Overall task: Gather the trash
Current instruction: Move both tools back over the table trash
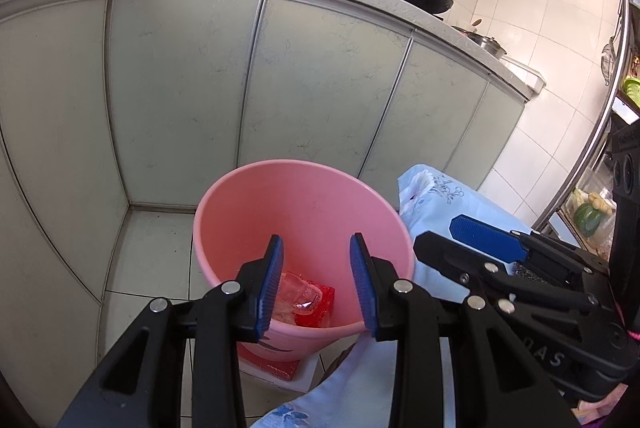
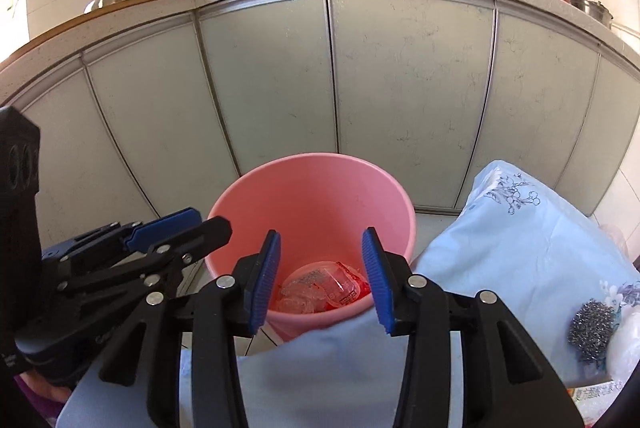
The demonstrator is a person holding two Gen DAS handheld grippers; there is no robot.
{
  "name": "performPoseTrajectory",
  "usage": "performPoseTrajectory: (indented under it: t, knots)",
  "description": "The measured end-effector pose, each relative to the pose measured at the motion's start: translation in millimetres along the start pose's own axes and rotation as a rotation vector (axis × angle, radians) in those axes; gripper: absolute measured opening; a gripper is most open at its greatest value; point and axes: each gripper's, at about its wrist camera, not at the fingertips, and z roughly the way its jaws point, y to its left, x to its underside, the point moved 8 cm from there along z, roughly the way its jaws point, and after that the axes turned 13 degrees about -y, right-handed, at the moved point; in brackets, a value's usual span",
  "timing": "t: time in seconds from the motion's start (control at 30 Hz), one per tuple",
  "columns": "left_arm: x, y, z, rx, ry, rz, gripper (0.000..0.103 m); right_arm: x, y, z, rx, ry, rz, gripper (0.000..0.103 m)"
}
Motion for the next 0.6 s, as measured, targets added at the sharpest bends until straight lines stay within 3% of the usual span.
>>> performPoseTrajectory:
  t: [0.3, 0.6]
  knots:
    - [-9.5, -32.3, -18.7, 0.057, -0.034, 0.048, 0.034, 2.0, -15.9, -51.1, 0.027, -0.048, 0.011, 0.043]
    - [-6.4, -73.9, -34.8, 0.136, -0.043, 0.1, 0.034, 32.1, -46.5, -107.3, 0.099, -0.039, 0.019, 0.043]
